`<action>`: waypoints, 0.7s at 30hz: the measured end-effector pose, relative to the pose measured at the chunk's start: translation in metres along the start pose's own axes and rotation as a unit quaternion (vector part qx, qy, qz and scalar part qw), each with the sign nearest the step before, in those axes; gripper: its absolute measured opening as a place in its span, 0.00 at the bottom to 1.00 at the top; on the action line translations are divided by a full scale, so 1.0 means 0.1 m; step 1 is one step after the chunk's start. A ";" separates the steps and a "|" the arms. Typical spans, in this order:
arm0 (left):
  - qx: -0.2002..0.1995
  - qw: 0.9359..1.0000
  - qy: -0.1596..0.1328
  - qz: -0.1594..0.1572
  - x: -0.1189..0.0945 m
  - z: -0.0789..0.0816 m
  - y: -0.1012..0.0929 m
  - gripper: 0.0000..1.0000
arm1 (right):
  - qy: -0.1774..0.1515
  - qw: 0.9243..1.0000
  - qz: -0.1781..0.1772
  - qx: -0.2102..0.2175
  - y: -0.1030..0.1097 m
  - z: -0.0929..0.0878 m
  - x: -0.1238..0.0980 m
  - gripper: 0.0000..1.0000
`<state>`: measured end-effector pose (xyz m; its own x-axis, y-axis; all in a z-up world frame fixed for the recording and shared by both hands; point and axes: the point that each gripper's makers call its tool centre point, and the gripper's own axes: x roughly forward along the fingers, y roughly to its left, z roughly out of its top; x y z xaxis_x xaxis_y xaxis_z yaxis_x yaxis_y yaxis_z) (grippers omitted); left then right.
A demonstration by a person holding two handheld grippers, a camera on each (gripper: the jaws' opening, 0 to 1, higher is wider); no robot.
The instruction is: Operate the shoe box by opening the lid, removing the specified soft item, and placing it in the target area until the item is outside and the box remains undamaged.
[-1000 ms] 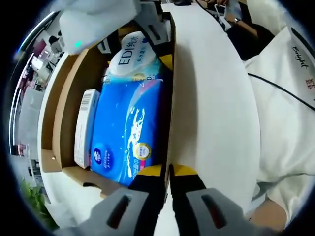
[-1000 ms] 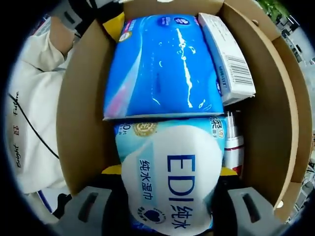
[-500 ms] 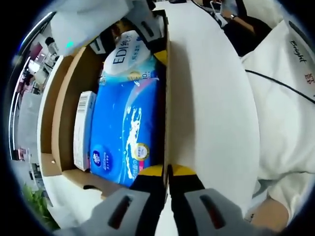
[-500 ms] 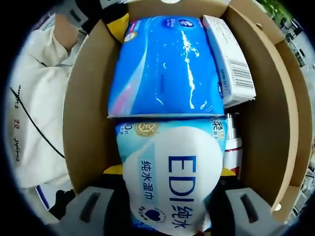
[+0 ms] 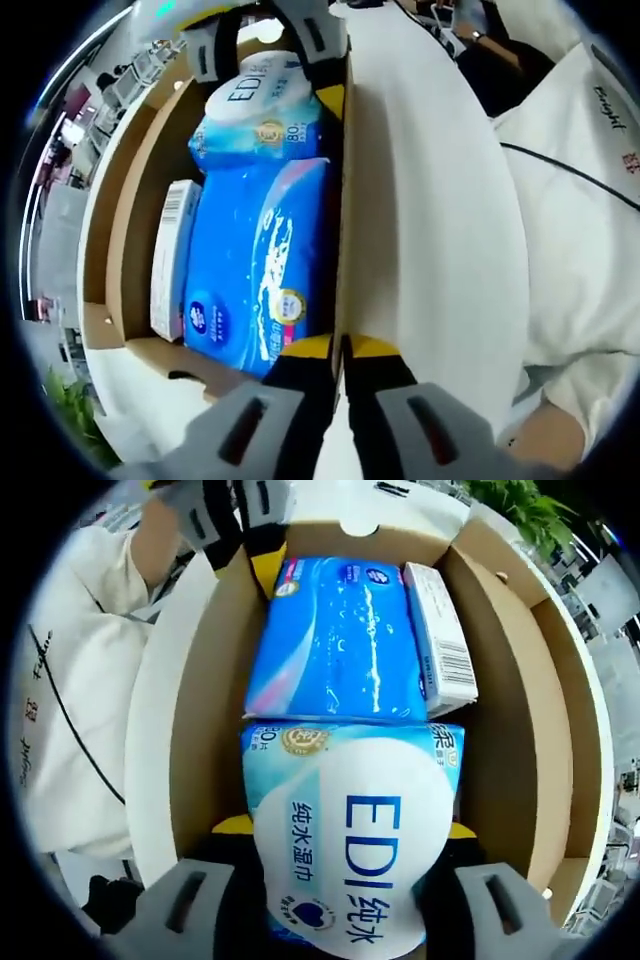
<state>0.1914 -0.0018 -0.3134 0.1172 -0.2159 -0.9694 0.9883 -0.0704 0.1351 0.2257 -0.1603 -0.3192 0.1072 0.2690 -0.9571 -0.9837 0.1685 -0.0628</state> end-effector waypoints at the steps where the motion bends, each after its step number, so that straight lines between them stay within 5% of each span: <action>1: 0.001 1.000 -0.001 0.002 0.00 0.00 0.00 0.03 | -0.017 1.000 0.005 0.007 -0.01 0.03 -0.03 0.61; 5: -0.001 1.000 0.001 -0.001 0.00 -0.01 0.01 0.03 | -0.036 0.999 -0.008 0.007 -0.04 0.07 -0.09 0.61; 7: 0.001 1.000 0.003 -0.003 0.01 -0.01 0.01 0.03 | -0.028 0.998 -0.041 -0.034 -0.06 0.12 -0.12 0.61; 17: -0.002 1.000 0.003 0.002 0.01 -0.01 0.02 0.03 | -0.106 0.994 -0.025 0.000 -0.10 0.36 -0.30 0.61; 21: -0.011 1.000 0.002 0.001 0.01 -0.01 0.02 0.03 | -0.089 0.994 -0.053 -0.020 -0.18 0.38 -0.33 0.61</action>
<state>0.1937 -0.0008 -0.3139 0.1193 -0.2112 -0.9701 0.9900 -0.0487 0.1323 0.2454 -0.1361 -0.2753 0.2307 0.4154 -0.8799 -0.9701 0.1686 -0.1748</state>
